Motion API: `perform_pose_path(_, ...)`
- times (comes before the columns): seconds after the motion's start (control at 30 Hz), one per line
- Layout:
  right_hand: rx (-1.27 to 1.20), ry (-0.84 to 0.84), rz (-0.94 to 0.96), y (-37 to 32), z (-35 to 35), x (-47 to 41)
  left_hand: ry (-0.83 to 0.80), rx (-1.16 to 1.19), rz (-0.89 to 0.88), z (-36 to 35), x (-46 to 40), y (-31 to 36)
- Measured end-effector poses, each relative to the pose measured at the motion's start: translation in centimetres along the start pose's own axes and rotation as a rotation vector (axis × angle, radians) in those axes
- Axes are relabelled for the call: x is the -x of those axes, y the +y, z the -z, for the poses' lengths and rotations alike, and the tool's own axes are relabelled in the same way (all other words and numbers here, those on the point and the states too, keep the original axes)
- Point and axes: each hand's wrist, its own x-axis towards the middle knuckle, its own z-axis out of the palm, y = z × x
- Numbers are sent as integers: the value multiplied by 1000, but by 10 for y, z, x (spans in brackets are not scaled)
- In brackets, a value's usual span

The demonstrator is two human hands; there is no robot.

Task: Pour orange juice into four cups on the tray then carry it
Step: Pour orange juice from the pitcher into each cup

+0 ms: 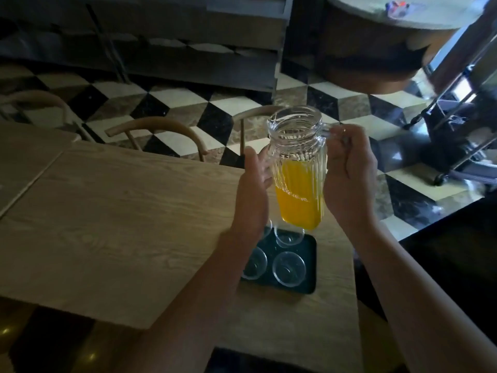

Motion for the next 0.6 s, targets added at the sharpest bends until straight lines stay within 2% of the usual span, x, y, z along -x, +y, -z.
perform_pose_path(0.23, 68, -28, -61, 28, 95, 38, -65, 91, 145, -80, 60, -38)
perform_pose_path(0.37, 139, -76, -99, 37, 108, 60, -41, 264, 272, -87, 74, -67)
perform_pose_path(0.6, 236, -334, -157, 88, 131, 107, 56, 492, 541, -100, 106, -127)
